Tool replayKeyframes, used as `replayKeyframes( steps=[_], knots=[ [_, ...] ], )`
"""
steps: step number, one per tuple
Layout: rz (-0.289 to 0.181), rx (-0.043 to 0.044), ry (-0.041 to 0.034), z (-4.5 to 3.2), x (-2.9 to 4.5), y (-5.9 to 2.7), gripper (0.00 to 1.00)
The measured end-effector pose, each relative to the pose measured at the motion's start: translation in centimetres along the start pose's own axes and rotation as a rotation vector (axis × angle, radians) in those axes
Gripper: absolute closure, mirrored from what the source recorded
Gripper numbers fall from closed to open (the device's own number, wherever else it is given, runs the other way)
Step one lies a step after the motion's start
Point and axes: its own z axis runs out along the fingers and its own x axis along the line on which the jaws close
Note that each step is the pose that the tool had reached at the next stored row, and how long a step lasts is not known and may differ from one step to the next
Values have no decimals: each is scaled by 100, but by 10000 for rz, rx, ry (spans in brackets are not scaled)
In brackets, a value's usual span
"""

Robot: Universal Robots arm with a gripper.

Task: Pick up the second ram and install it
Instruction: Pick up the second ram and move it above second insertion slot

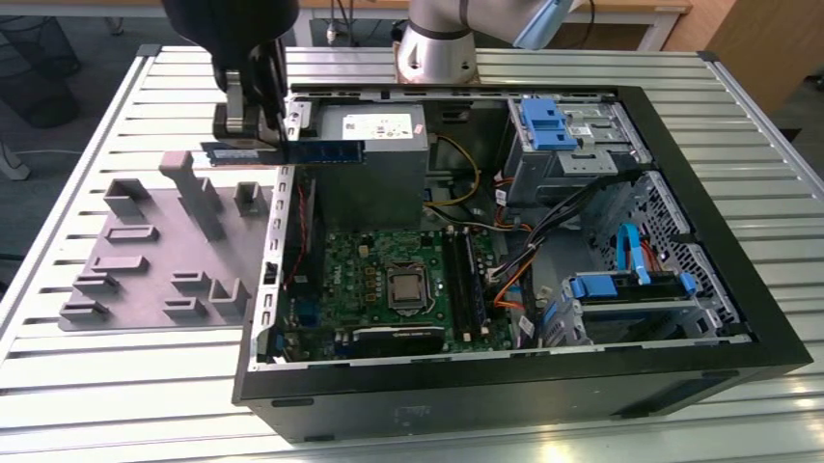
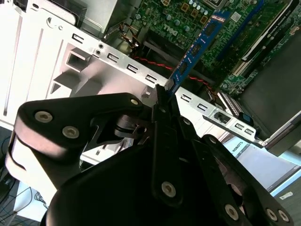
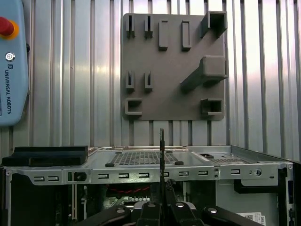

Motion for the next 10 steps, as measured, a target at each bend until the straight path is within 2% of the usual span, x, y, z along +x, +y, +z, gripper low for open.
replayKeyframes(
  steps=[10],
  knots=[
    [0, 0, 1, -1, -1, -27, 86]
  ],
)
